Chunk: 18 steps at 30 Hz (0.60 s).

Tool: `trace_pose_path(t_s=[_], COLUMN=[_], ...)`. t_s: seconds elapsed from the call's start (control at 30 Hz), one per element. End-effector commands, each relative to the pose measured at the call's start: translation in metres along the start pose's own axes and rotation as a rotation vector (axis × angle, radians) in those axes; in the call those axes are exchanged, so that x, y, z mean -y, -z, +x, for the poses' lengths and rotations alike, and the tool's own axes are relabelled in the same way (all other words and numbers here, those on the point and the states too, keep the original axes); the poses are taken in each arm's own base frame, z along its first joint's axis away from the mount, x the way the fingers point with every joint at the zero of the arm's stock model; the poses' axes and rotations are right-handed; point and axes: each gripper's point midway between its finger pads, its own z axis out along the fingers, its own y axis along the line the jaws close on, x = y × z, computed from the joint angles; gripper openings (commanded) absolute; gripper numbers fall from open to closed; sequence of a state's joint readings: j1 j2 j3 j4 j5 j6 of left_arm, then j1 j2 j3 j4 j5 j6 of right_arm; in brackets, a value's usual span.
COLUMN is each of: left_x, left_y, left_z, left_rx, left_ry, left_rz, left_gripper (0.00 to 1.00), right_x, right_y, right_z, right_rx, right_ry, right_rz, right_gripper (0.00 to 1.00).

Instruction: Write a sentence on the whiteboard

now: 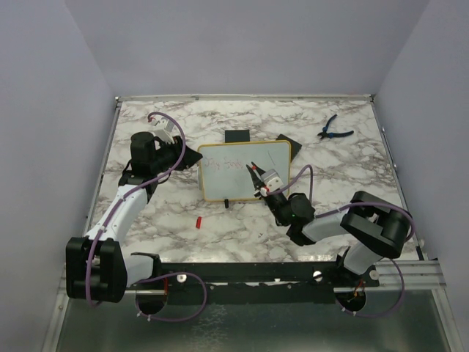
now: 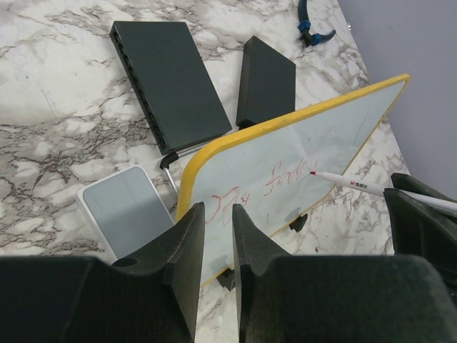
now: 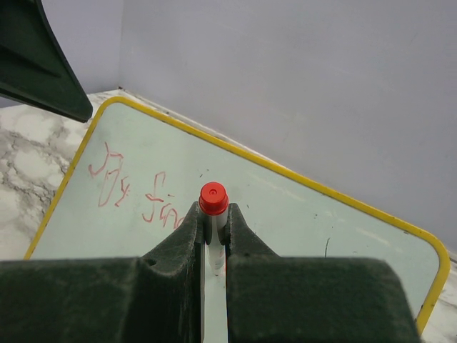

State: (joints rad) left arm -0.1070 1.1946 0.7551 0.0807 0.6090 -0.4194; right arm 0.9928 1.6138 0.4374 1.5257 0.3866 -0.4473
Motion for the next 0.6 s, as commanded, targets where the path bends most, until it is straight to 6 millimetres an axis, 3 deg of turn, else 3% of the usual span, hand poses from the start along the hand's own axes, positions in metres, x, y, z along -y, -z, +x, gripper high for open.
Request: trace_pose_path(t_s=[0.0,0.4,0.57], left_x=[0.006,0.005,0.006], left_y=[0.002,0.002,0.002], left_z=[-0.003,-0.003,-0.003], left_rx=[0.013,0.015,0.014], left_ry=[-0.031,-0.029,-0.031], left_rz=[0.016,0.014,0.017], left_gripper=[0.23,0.23,0.23], right_x=[0.020,0.023,0.031], right_y=[-0.001,0.012,0.018], right_z=[-0.036,-0.069,-0.070], right_rx=[0.156,0.228,0.223], right_ry=[-0.079,-0.126,-0.114], right_rz=[0.080,0.047,0.071], right_gripper=[0.01,0.01,0.01])
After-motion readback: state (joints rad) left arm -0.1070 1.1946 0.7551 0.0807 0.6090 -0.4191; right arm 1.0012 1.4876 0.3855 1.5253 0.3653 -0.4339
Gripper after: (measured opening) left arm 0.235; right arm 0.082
